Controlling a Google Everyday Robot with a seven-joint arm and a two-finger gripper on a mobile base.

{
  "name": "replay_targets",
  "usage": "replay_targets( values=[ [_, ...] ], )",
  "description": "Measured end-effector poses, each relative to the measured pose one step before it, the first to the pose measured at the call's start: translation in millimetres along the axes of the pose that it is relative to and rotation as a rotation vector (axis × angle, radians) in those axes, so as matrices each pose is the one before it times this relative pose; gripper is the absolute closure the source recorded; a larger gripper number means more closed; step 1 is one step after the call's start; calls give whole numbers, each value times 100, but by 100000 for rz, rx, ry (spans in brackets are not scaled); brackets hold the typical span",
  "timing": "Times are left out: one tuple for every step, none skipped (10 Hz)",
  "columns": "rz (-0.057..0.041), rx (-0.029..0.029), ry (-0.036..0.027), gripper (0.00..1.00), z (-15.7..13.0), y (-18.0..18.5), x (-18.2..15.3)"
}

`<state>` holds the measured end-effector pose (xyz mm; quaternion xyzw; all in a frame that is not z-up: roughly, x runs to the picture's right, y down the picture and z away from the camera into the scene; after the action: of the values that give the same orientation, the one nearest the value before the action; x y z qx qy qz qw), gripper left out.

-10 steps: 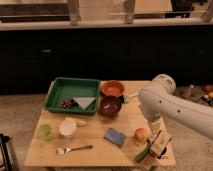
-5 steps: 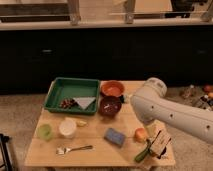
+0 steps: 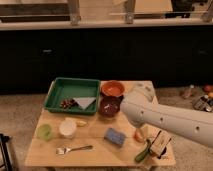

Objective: Place sponge in paper cup

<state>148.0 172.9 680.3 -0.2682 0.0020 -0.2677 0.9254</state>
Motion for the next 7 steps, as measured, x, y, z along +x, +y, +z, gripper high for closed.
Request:
replay_targets(
  values=[
    [-1495, 286, 534, 20, 69, -18, 18],
    [-1647, 519, 316, 20, 70, -140, -159],
    [-1777, 517, 259, 20, -38, -285, -401],
    [-1801, 359, 327, 20, -25, -329, -443],
    [-920, 158, 57, 20, 78, -287, -529],
    [-2489, 587, -25, 20, 25, -652, -1139],
    [-1822, 223, 288, 20, 77, -215, -520]
  ],
)
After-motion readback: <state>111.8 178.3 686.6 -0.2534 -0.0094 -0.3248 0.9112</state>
